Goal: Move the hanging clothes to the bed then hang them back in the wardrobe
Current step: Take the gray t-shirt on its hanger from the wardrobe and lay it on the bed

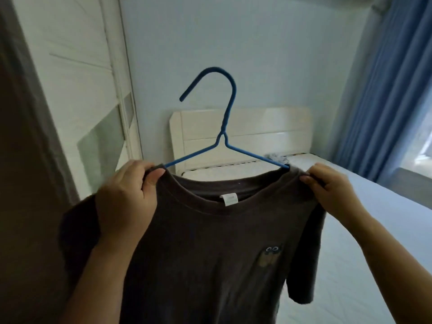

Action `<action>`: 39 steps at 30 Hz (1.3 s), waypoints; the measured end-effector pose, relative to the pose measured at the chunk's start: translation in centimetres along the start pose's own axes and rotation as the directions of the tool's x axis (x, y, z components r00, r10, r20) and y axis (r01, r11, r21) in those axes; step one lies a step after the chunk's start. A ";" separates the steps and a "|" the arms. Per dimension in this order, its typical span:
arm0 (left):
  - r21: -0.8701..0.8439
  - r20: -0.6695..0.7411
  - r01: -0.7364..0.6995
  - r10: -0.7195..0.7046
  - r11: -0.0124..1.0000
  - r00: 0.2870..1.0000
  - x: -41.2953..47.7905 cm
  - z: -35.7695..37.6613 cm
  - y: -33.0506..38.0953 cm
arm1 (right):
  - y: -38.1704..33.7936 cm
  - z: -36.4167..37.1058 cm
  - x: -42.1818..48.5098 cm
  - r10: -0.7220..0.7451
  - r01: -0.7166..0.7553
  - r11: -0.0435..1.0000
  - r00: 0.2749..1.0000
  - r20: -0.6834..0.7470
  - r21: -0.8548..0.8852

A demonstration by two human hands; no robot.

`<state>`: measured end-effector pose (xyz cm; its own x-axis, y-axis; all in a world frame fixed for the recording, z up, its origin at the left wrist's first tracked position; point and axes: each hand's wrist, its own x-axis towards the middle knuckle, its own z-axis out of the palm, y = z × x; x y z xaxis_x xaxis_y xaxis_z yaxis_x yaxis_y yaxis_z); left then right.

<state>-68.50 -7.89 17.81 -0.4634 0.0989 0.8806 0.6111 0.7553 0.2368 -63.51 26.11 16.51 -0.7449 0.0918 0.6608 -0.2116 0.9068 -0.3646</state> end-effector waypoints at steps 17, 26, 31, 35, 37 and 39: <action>-0.503 0.313 -0.086 0.274 0.860 0.909 -11.1 7.3 30.3 | 11.7 -26.0 -29.1 0.419 -0.436 0.879 0.900 -0.122 -0.191; -0.726 0.474 0.060 0.435 0.685 0.766 -22.1 7.1 55.0 | 16.9 -45.3 -51.3 0.618 -0.692 0.678 0.719 -0.318 -0.247; -0.802 0.517 0.157 0.538 0.577 0.666 -28.6 6.3 68.1 | 16.7 -55.6 -61.6 0.731 -0.829 0.480 0.559 -0.391 -0.287; -0.841 0.511 0.177 0.647 0.511 0.566 -32.1 5.4 75.9 | 16.0 -61.4 -68.3 0.758 -0.896 0.354 0.442 -0.479 -0.267; -0.846 0.521 0.210 0.681 0.489 0.514 -33.5 5.2 78.8 | 15.6 -63.2 -71.1 0.748 -0.918 0.289 0.394 -0.533 -0.273; -0.848 0.527 0.231 0.716 0.477 0.458 -34.9 5.5 81.2 | 15.2 -64.5 -73.8 0.736 -0.937 0.219 0.341 -0.585 -0.270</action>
<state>-6.24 53.53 4.07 -0.1131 0.9276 0.3561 0.7288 -0.1661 0.6642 29.07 59.64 4.57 -0.0395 0.9394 0.3405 0.8230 0.2238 -0.5220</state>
